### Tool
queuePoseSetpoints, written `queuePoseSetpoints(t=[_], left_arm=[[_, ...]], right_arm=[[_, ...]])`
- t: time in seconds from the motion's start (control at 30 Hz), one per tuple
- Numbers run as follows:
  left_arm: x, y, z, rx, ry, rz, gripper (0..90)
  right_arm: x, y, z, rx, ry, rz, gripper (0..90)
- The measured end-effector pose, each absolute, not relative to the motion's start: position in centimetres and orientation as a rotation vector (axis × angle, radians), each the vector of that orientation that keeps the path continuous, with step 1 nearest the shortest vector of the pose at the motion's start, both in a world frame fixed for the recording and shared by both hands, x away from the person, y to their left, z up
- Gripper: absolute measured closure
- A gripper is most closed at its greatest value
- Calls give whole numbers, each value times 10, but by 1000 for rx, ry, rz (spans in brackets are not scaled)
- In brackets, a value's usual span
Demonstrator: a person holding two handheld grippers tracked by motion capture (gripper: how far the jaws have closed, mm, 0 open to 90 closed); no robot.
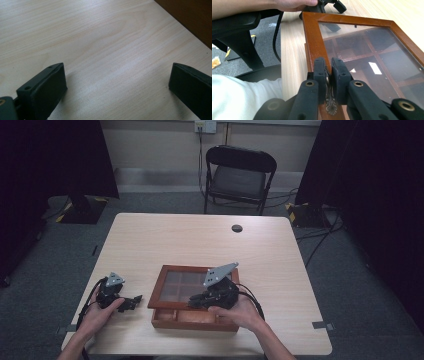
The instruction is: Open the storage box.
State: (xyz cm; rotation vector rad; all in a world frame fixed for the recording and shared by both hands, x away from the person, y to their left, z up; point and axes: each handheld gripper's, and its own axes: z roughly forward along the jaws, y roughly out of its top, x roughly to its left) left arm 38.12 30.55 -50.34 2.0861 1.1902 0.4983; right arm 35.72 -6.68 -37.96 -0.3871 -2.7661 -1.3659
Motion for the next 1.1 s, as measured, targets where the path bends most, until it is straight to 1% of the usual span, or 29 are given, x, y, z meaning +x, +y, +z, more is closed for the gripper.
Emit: queuePoseSetpoints(t=[1.1], left_arm=[[381, 306, -503, 2086, 1189, 500, 6]], right_arm=[[365, -68, -359, -377, -2804, -1383, 833]])
